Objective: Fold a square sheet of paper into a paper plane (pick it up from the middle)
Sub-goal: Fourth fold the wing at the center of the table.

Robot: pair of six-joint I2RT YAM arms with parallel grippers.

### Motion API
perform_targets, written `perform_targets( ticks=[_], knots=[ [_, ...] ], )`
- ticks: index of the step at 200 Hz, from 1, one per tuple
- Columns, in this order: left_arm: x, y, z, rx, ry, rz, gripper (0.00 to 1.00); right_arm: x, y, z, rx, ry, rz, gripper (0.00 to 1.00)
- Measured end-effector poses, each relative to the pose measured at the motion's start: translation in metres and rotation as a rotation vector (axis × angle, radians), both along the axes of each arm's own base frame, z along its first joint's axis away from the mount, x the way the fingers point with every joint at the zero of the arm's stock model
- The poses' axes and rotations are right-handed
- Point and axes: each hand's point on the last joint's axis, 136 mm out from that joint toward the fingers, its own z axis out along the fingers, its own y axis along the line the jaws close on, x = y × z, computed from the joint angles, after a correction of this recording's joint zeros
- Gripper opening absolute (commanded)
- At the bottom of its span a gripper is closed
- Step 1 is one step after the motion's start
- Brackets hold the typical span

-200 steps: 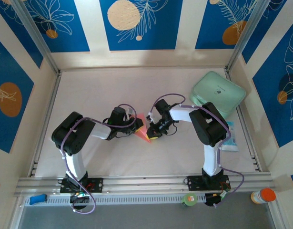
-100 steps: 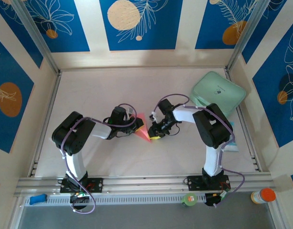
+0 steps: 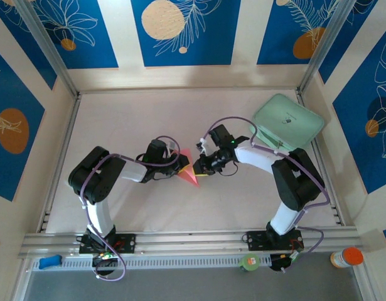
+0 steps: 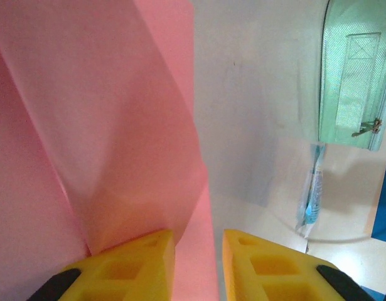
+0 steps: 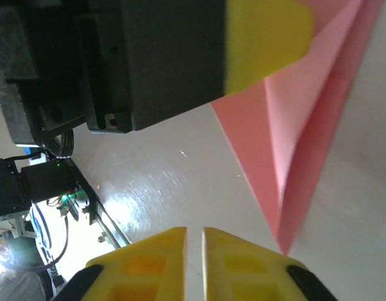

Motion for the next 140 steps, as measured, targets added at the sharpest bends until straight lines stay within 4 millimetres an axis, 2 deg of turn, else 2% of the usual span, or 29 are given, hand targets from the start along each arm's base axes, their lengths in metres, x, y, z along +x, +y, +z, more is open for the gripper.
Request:
perform_targets(
  ticks=[29,65,140],
  knots=[
    [0.0,0.0,0.0,0.004,0.008,0.002,0.27,-0.008,0.013,-0.015,-0.039,0.013,0.008,0.06],
    [0.0,0.0,-0.001,0.008,0.011,0.003,0.27,-0.007,0.012,-0.04,-0.105,0.04,-0.015,0.05],
    [0.0,0.0,-0.002,0.022,0.031,0.004,0.27,0.001,0.011,-0.045,-0.126,0.024,-0.052,0.05]
  ],
)
